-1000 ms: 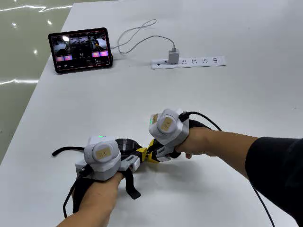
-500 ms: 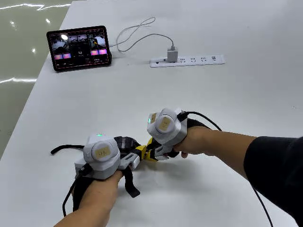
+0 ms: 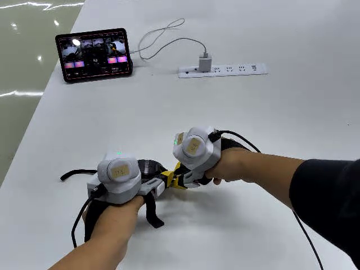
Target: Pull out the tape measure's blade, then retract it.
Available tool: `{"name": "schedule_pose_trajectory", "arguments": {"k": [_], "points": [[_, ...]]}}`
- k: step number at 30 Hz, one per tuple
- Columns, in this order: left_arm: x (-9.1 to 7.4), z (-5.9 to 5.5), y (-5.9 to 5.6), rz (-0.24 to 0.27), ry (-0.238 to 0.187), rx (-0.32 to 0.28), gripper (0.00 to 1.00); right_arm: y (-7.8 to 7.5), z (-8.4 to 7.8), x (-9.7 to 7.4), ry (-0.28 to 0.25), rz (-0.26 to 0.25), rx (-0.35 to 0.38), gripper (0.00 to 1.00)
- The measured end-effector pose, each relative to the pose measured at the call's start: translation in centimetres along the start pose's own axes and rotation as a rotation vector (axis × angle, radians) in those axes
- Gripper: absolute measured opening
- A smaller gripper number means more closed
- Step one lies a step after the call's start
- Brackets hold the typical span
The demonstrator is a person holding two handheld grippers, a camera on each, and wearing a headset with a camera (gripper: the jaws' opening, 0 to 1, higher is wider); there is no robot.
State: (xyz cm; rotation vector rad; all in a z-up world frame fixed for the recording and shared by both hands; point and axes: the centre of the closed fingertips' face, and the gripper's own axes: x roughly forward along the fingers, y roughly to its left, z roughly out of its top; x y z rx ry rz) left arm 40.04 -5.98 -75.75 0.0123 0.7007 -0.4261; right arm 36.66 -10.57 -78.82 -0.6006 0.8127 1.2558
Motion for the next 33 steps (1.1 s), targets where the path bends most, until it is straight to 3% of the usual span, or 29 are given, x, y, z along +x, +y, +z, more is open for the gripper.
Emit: {"name": "schedule_pose_trajectory", "arguments": {"k": [5,12,18,23,24,28,33], "points": [[-0.3,0.6,0.3,-0.004,-0.001,0.001,0.66,-0.1,0.1,-0.5,-0.004,-0.012,0.010,0.12],[-1.3,1.8,0.9,-0.016,-0.039,-0.017,0.68,0.0,0.4,-1.6,-0.023,-0.033,0.036,0.12],[-2.3,1.8,2.2,-0.025,-0.049,-0.009,0.75,0.3,-0.2,-2.7,-0.020,-0.052,0.043,0.14],[-3.1,1.7,3.1,-0.046,-0.052,0.007,0.82,0.2,-0.5,-4.1,-0.057,-0.085,0.093,0.15],[-3.2,1.8,3.1,-0.062,-0.065,-0.001,0.84,0.1,-0.6,-4.3,-0.061,-0.091,0.096,0.16],[-3.7,1.4,3.5,-0.091,-0.052,-0.002,0.89,0.1,-1.1,-5.5,-0.077,-0.118,0.110,0.17],[-4.6,1.4,3.7,-0.120,-0.049,0.035,0.95,0.0,-1.7,-6.9,-0.104,-0.143,0.140,0.19]]}}
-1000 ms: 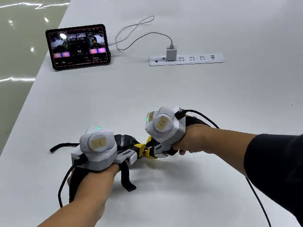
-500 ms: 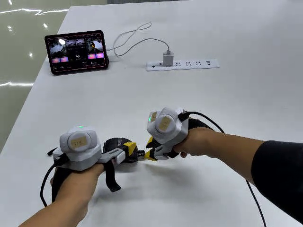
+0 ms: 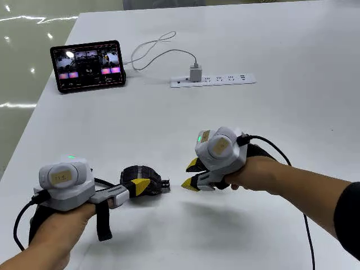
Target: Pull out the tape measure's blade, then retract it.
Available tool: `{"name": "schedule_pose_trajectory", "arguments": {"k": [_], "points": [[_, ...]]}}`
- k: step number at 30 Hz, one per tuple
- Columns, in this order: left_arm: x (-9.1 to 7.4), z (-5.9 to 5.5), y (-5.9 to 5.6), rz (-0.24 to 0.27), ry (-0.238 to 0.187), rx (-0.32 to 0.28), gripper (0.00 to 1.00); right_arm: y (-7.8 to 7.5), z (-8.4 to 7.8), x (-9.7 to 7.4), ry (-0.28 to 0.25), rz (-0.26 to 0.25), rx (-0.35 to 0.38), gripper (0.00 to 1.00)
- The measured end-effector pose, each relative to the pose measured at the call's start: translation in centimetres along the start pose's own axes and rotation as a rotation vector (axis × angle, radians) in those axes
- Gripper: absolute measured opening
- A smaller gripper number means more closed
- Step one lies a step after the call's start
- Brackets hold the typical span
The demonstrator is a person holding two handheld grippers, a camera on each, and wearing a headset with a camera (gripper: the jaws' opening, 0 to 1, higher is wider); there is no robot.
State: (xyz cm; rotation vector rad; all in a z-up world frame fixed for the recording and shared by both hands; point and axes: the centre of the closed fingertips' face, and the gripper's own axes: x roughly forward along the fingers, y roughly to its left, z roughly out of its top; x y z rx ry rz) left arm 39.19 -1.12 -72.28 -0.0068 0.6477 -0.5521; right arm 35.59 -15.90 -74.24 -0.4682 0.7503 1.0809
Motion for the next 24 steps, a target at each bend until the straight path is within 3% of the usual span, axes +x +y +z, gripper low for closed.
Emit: {"name": "schedule_pose_trajectory", "arguments": {"k": [2,5,7,11,13,14,16,18,22,24], "points": [[-0.2,0.1,-0.9,-0.059,-0.001,-0.034,0.99,-0.1,-0.2,-0.6,-0.009,-0.011,0.009,0.21],[-0.8,0.1,-0.7,-0.082,0.005,0.018,0.99,-0.3,-0.8,-2.0,-0.027,-0.033,0.041,0.23],[-1.0,0.3,-0.8,-0.126,-0.008,0.004,0.99,-0.3,-1.2,-2.7,-0.039,-0.041,0.058,0.25],[-1.7,-0.4,-0.6,-0.140,0.040,0.034,0.99,-0.4,-2.3,-4.2,-0.059,-0.055,0.083,0.27],[-2.2,-0.7,-0.5,-0.151,0.058,0.079,0.99,-0.5,-3.0,-4.8,-0.060,-0.066,0.094,0.29],[-2.3,-0.8,-0.5,-0.157,0.061,0.106,0.99,-0.4,-3.3,-5.1,-0.061,-0.069,0.099,0.29],[-2.7,0.0,-0.5,-0.170,0.011,0.141,0.99,-0.3,-4.0,-5.7,-0.061,-0.072,0.109,0.31],[-3.1,0.3,-0.7,-0.193,-0.009,0.157,0.99,-0.2,-4.5,-6.3,-0.061,-0.077,0.108,0.32],[-3.5,-0.8,-0.1,-0.201,0.047,0.183,0.99,-0.4,-5.7,-7.5,-0.059,-0.092,0.129,0.37],[-3.8,-1.0,0.1,-0.205,0.046,0.190,0.99,-0.2,-5.8,-8.1,-0.062,-0.097,0.138,0.38]]}}
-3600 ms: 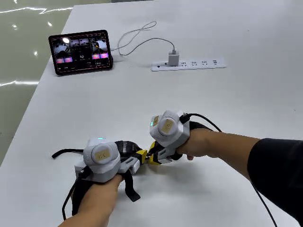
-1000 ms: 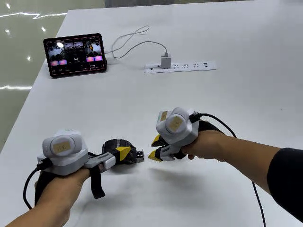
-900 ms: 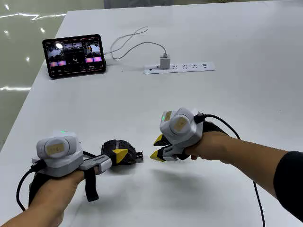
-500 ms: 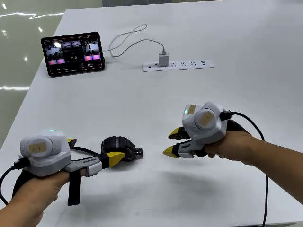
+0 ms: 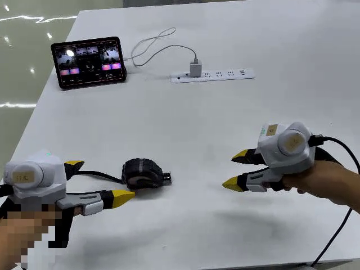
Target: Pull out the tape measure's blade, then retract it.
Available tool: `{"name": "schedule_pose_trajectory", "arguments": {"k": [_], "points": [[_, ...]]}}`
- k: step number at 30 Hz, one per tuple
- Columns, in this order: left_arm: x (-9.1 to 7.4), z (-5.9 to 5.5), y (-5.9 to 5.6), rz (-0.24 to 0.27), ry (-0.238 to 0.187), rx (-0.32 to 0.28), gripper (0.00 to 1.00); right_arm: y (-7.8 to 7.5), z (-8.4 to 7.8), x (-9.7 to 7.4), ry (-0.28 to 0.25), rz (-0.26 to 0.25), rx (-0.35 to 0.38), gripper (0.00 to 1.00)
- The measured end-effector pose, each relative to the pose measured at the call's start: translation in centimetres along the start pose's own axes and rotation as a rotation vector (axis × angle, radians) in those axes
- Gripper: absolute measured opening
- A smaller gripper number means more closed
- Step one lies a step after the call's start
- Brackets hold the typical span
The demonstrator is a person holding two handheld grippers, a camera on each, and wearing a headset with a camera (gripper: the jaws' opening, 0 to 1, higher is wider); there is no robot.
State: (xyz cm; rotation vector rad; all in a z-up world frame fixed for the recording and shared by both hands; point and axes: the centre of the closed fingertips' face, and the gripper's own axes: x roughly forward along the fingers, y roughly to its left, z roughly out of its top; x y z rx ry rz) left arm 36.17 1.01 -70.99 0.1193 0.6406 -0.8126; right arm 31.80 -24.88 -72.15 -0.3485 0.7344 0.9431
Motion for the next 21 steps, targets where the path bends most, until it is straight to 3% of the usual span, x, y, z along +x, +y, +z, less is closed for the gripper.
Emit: {"name": "schedule_pose_trajectory", "arguments": {"k": [8,21], "points": [[-0.6,-1.5,0.2,-0.022,0.056,0.025,0.99,-0.7,-2.1,-2.2,0.011,-0.030,0.015,0.45],[-1.8,-2.5,1.7,-0.007,0.072,0.039,0.99,-2.5,-7.0,-6.5,0.021,-0.094,0.104,0.52]]}}
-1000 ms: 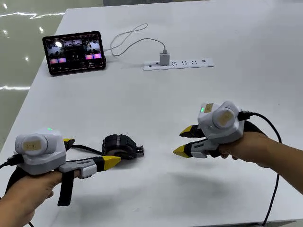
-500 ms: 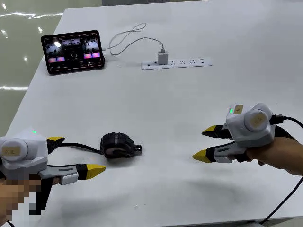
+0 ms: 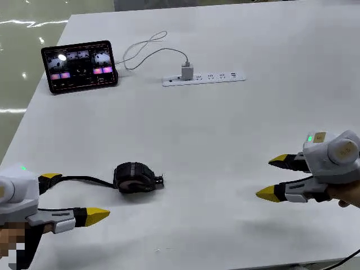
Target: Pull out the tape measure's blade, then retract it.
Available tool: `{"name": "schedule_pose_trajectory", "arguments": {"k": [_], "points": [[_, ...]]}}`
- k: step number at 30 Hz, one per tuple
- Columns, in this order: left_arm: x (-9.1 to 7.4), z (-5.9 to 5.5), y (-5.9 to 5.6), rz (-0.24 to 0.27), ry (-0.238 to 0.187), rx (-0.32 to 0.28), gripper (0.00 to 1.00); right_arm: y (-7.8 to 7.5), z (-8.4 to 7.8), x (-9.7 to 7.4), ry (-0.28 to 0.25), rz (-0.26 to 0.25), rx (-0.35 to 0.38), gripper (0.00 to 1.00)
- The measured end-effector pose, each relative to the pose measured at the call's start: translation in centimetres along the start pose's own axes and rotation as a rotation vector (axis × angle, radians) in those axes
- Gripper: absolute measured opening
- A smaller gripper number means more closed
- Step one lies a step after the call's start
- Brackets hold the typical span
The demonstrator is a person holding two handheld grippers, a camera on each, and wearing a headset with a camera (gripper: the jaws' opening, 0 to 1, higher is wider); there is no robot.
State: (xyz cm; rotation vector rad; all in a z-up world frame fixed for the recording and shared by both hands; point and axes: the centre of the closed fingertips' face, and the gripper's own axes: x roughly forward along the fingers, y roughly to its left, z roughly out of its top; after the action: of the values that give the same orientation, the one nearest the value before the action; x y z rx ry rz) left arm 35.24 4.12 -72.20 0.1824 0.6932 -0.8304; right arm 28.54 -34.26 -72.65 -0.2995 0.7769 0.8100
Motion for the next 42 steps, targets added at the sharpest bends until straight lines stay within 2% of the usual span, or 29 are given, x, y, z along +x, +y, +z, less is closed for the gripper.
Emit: {"name": "schedule_pose_trajectory", "arguments": {"k": [2,6,15,19,23,26,42], "points": [[-0.3,0.1,-0.2,-0.004,-0.007,0.003,0.99,-0.2,-0.8,-0.6,0.004,-0.010,0.018,0.54],[-0.7,-0.2,-0.2,-0.016,-0.002,0.001,0.99,-0.6,-2.0,-1.3,0.009,-0.025,0.006,0.61],[-1.3,-0.8,0.4,-0.009,0.009,0.019,0.99,-1.6,-3.2,-2.7,-0.016,-0.046,0.039,0.79],[-1.3,-1.2,0.5,-0.011,0.022,0.021,0.99,-2.3,-4.0,-3.3,-0.025,-0.083,0.027,0.96],[-1.5,-1.3,0.8,-0.003,0.022,0.020,0.99,-2.4,-5.2,-3.9,-0.009,-0.075,0.073,0.95],[-1.5,-1.5,0.9,-0.002,0.032,0.029,0.99,-2.4,-5.9,-4.3,-0.007,-0.077,0.077,0.99],[-1.1,-1.3,0.9,-0.025,0.030,0.006,0.99,-1.6,-5.4,-4.6,-0.023,-0.071,0.045,0.99]]}}
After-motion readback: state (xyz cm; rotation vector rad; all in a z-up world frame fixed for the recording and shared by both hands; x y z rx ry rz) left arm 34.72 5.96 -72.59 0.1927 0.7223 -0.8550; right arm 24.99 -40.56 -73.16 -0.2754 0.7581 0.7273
